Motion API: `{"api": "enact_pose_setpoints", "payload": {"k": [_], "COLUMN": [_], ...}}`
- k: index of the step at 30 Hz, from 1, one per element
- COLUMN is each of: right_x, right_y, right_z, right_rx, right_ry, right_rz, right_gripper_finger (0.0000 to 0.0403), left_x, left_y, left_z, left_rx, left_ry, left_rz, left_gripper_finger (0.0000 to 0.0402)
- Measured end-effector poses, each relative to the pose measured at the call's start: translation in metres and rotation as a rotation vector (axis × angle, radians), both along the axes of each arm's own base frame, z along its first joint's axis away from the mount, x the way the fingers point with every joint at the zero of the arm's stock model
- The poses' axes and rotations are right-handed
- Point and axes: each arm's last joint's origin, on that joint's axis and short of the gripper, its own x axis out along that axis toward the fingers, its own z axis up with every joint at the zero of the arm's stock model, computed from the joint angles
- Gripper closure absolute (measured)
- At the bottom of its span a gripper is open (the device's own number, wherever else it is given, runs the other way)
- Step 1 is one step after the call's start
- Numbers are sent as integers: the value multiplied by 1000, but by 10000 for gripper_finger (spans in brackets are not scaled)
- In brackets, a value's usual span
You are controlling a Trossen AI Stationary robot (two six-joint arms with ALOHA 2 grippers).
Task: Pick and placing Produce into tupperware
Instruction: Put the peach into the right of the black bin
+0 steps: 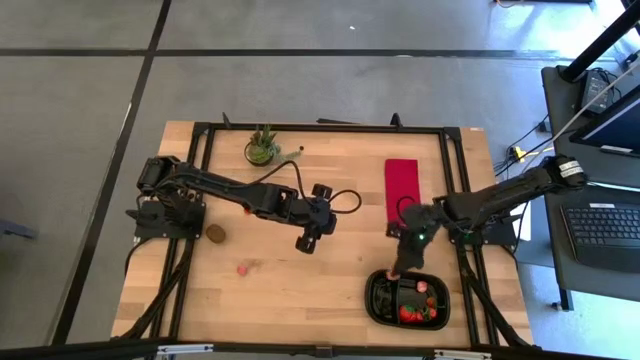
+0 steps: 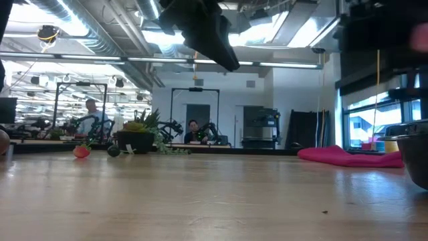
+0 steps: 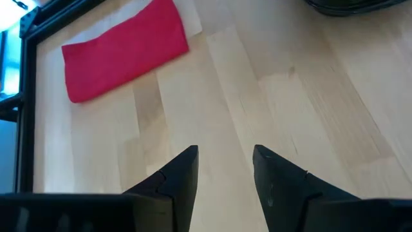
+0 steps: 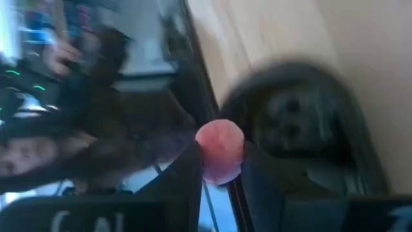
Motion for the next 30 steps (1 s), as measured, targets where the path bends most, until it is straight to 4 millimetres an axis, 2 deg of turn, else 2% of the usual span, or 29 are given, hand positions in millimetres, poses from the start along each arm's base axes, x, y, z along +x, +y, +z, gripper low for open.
{"api": "enact_pose_setpoints", "payload": {"k": [4,8,13,21,25,30], "right_x": [-16,-29,-35,-36,-34,-31], "right_y": [16,28,40,50,55,57], "right_z": [7,10,8,4,1,-6], "right_rx": [-92,-206,-251,-273,-279,-325], "right_ry": [252,385,395,390,375,377], "right_rz": [-48,-143,-210,-193,-175,-170], "right_gripper_finger": [311,312,309,268,251,230], "left_x": [0,0,0,-2,-2,-2], "left_y": [1,1,1,1,2,21], "left_z": [0,0,-1,-2,-7,-11], "left_rx": [0,0,-1,-16,-150,-283], "left_ry": [5,5,5,27,46,41], "left_rz": [2,3,3,-2,-87,-80], "left_gripper_finger": [265,268,272,279,284,291]}}
